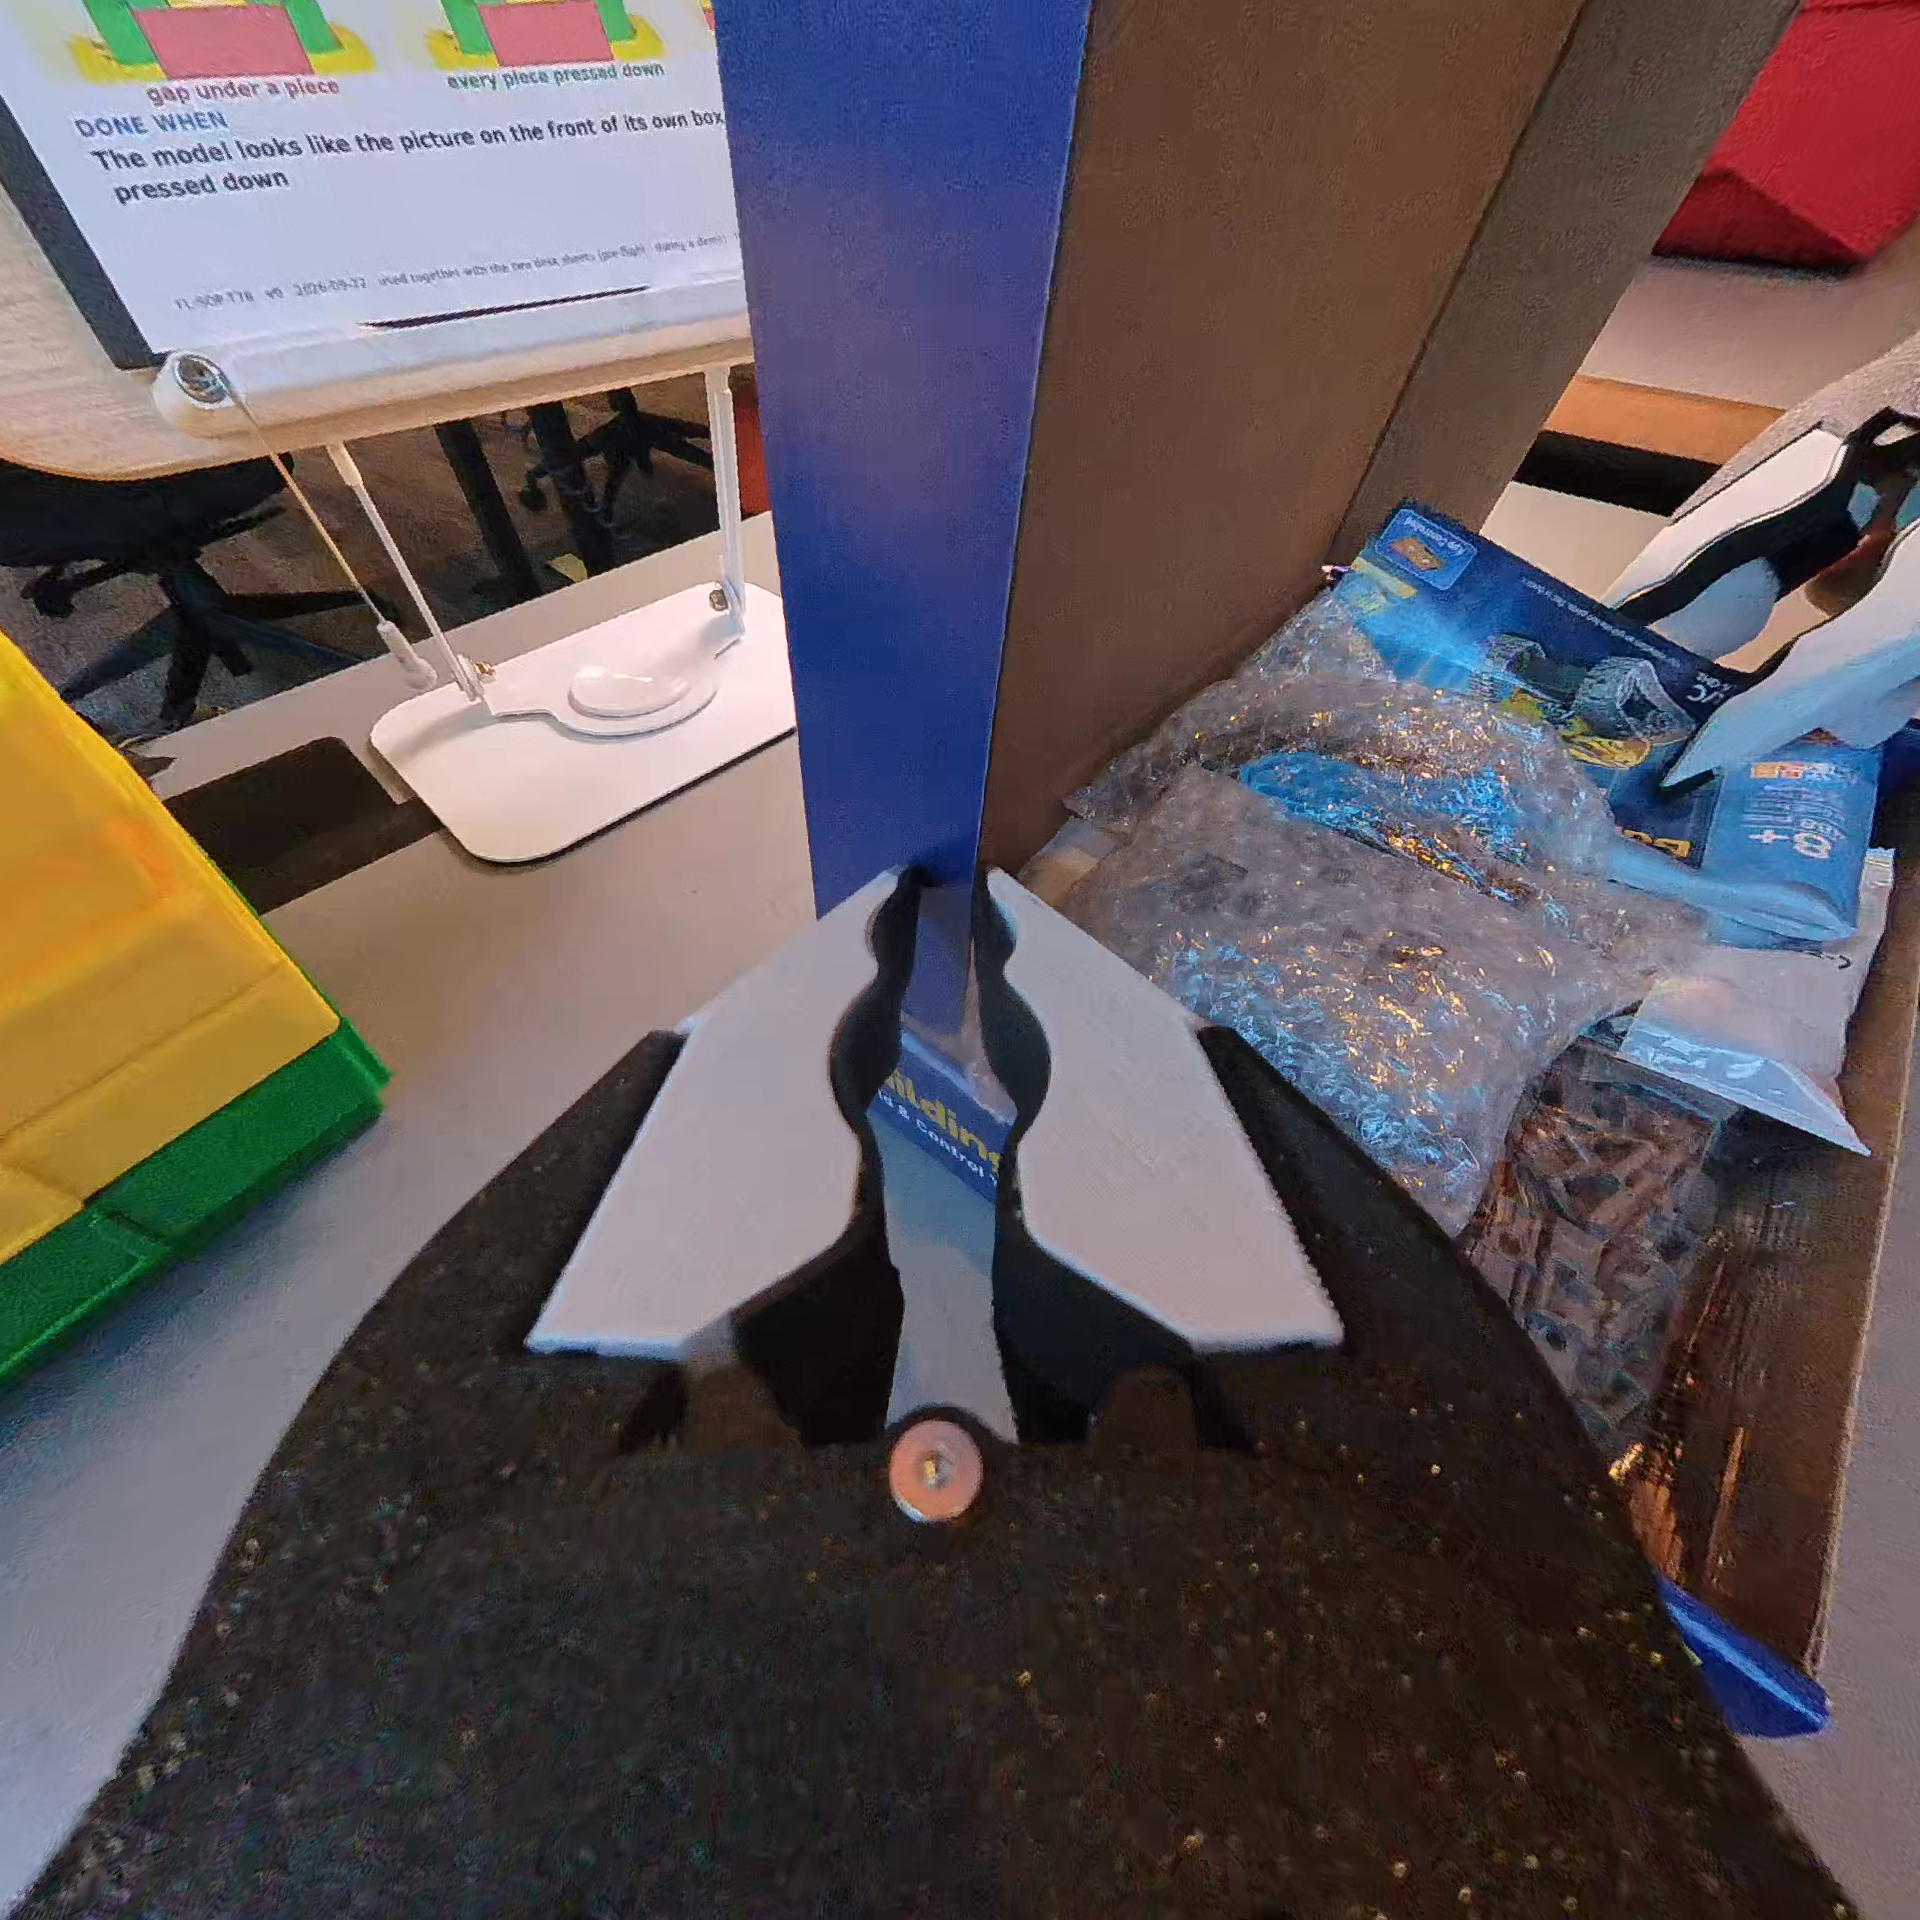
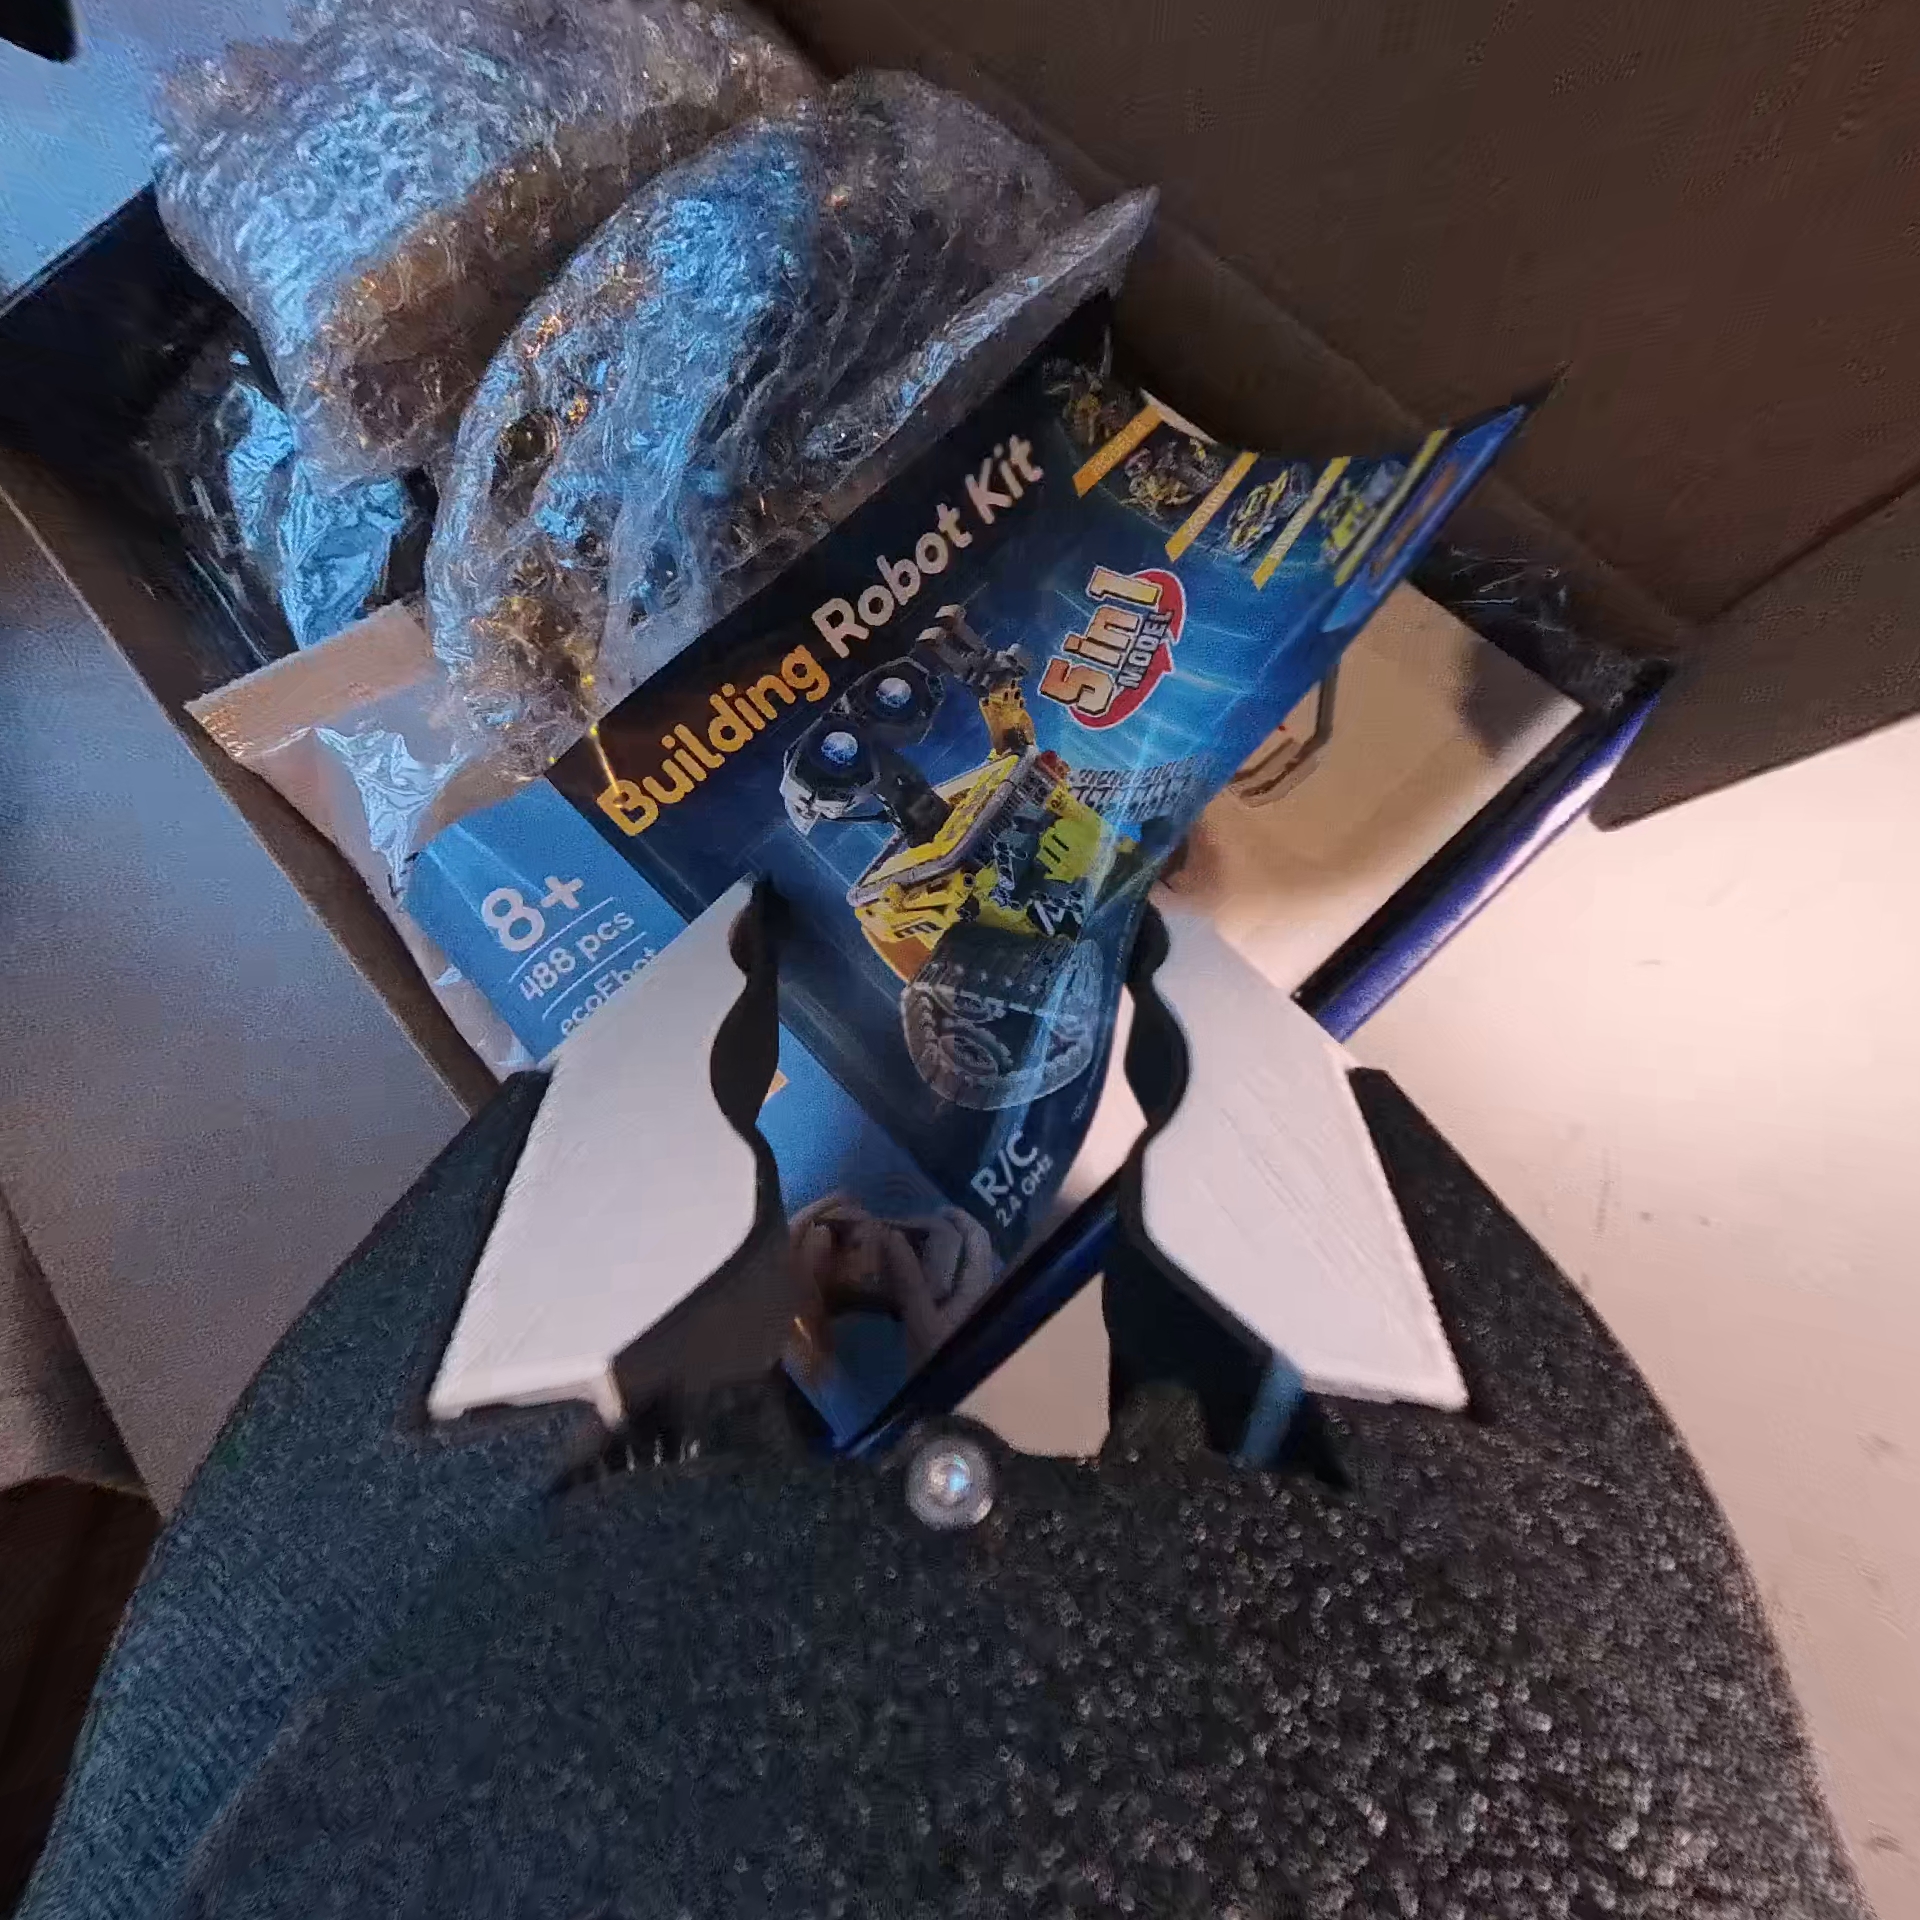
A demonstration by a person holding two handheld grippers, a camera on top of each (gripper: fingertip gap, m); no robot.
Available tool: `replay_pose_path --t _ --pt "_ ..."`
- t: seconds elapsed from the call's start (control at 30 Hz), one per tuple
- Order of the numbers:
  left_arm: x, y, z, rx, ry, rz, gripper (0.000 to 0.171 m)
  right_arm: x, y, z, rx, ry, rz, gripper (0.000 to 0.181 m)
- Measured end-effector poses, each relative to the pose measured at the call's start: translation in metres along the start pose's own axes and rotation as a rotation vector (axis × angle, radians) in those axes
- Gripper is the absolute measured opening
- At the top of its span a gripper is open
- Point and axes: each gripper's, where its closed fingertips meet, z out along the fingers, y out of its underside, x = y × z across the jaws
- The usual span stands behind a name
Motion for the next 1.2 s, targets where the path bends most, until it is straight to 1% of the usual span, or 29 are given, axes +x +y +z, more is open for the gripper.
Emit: replay_pose_path --t 0.03,0.07,0.13,0.2,0.3,0.37,0.4,0.47,0.5,0.6,0.67,0.7,0.8,0.87,0.93,1.0,1.03,1.1,1.13,1.17,1.2 --pt "-0.001 -0.001 0.0 0.002 -0.001 -0.003 0.007 0.003 0.001 -0.002 -0.002 0.008 0.008 0.082" --pt "-0.002 -0.001 -0.001 0.004 -0.001 -0.004 0.007 0.007 0.002 -0.006 -0.006 0.03 0.008 0.087" --pt "-0.002 0.0 -0.002 0.007 0.006 -0.009 0.006 0.012 0.0 -0.022 0.021 0.064 0.023 0.091" --pt "-0.001 0.0 -0.002 0.012 0.013 -0.013 0.007 0.017 -0.005 -0.04 0.052 0.127 0.0 0.091" --pt "-0.001 -0.001 -0.001 0.015 0.018 -0.013 0.007 0.007 -0.011 -0.057 0.06 0.155 -0.057 0.094" --pt "0.0 -0.001 -0.001 0.017 0.021 -0.016 0.007 -0.007 -0.007 -0.051 -0.001 0.116 -0.087 0.093" --pt "0.0 -0.001 -0.001 0.018 0.024 -0.019 0.007 -0.012 0.001 -0.041 -0.06 0.09 -0.081 0.095" --pt "0.001 -0.001 -0.001 0.019 0.026 -0.021 0.007 -0.01 0.024 -0.018 -0.198 0.069 -0.062 0.1" --pt "0.001 -0.001 -0.001 0.018 0.027 -0.021 0.008 -0.012 0.029 -0.011 -0.222 0.034 -0.042 0.099" --pt "0.003 0.0 -0.001 0.019 0.035 -0.025 0.008 -0.012 0.025 -0.008 -0.225 0.001 -0.035 0.099" --pt "0.006 -0.001 0.0 0.022 0.057 -0.037 0.007 -0.013 0.02 -0.004 -0.195 -0.031 -0.028 0.099" --pt "0.008 -0.002 0.001 0.027 0.07 -0.036 0.0 -0.015 0.017 -0.001 -0.178 -0.045 -0.033 0.099" --pt "0.011 -0.006 0.002 0.032 0.069 -0.02 0.0 -0.027 0.009 0.007 -0.159 -0.081 -0.079 0.101" --pt "0.012 -0.006 0.004 0.019 0.063 0.002 0.0 -0.037 0.004 0.013 -0.136 -0.105 -0.129 0.099" --pt "0.013 -0.009 0.001 0.025 0.056 0.014 0.0 -0.041 -0.001 0.015 -0.102 -0.131 -0.134 0.093" --pt "0.014 -0.019 -0.011 0.066 0.061 -0.002 0.0 -0.04 -0.005 0.013 -0.078 -0.143 -0.09 0.089" --pt "0.013 -0.027 -0.021 0.1 0.044 0.005 0.0 -0.04 -0.007 0.012 -0.066 -0.156 -0.072 0.09" --pt "-0.002 -0.043 -0.046 0.181 -0.054 0.045 0.0 -0.046 -0.009 0.008 -0.041 -0.195 -0.061 0.095" --pt "-0.013 -0.049 -0.059 0.219 -0.121 0.052 0.005 -0.045 -0.015 0.001 -0.006 -0.202 -0.047 0.095" --pt "-0.024 -0.053 -0.07 0.245 -0.172 0.047 0.018 -0.04 -0.025 -0.008 0.046 -0.183 -0.031 0.094" --pt "-0.032 -0.054 -0.076 0.248 -0.194 0.032 0.032 -0.029 -0.036 -0.02 0.102 -0.143 -0.015 0.089"
